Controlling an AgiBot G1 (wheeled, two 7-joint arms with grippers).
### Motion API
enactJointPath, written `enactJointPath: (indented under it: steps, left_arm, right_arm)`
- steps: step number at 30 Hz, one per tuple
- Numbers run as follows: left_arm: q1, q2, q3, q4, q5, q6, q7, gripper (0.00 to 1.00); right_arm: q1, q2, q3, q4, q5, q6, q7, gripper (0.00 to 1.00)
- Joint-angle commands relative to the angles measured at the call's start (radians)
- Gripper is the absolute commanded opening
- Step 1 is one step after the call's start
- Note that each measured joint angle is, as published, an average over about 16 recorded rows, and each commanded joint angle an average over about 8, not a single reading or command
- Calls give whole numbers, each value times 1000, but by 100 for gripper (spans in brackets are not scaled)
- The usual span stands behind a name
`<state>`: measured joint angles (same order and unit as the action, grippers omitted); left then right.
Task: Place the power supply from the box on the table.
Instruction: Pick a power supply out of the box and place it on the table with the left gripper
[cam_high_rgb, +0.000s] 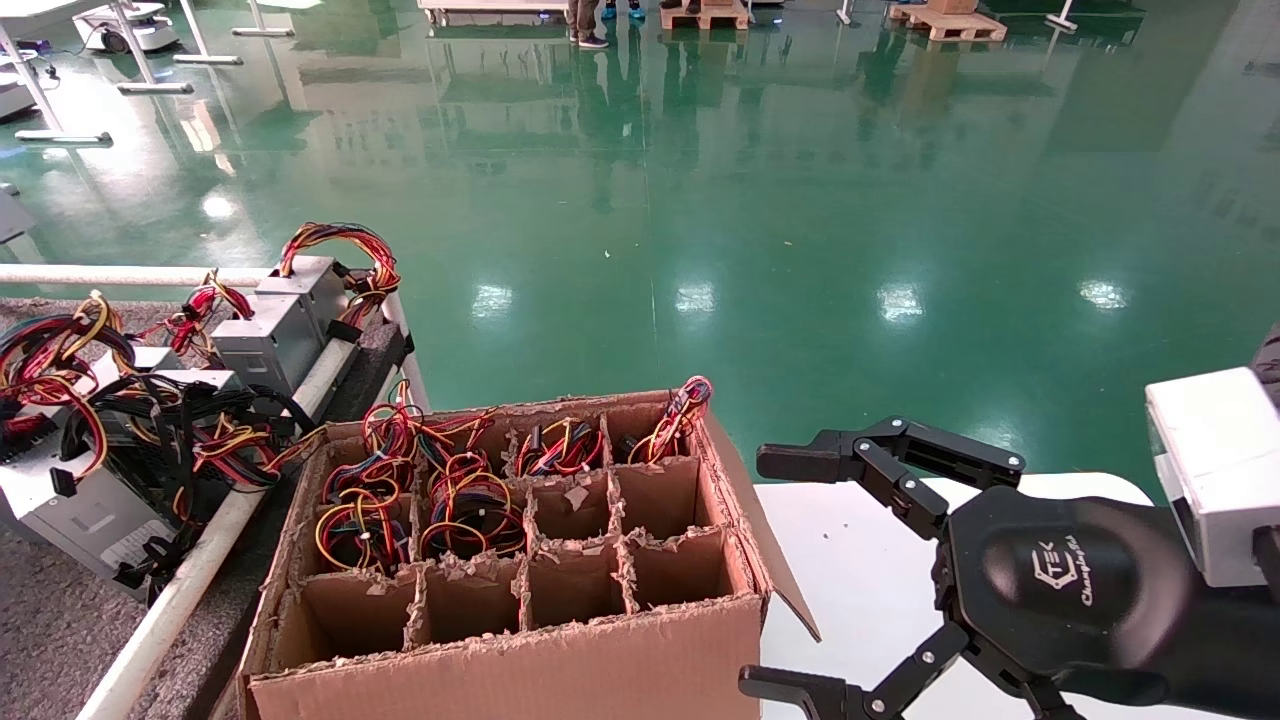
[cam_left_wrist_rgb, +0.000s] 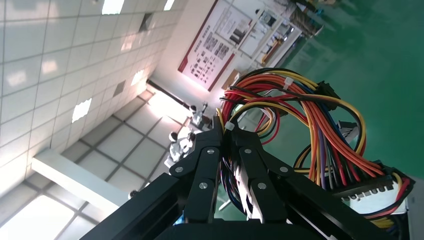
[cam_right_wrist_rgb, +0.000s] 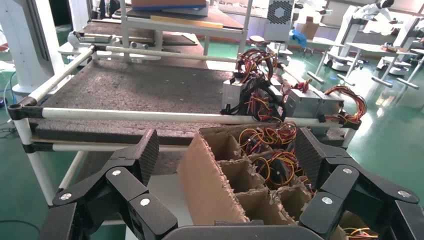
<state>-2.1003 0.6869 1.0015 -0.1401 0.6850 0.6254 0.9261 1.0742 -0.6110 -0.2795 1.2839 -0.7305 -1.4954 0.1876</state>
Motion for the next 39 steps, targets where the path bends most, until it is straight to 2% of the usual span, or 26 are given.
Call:
enactJointPath:
  steps: [1, 17, 39]
  left_arm:
    - [1, -4, 2, 7, 3, -5, -2, 0]
    - [54, 12, 41, 75, 37, -42, -54, 0]
    - [73, 50, 92, 137, 85, -36, -121, 0]
  right_arm:
    - [0, 0, 0, 0, 0, 0, 0, 100]
    - [0, 0, 0, 0, 0, 0, 0, 100]
    - [0, 0, 0, 0, 0, 0, 0, 100]
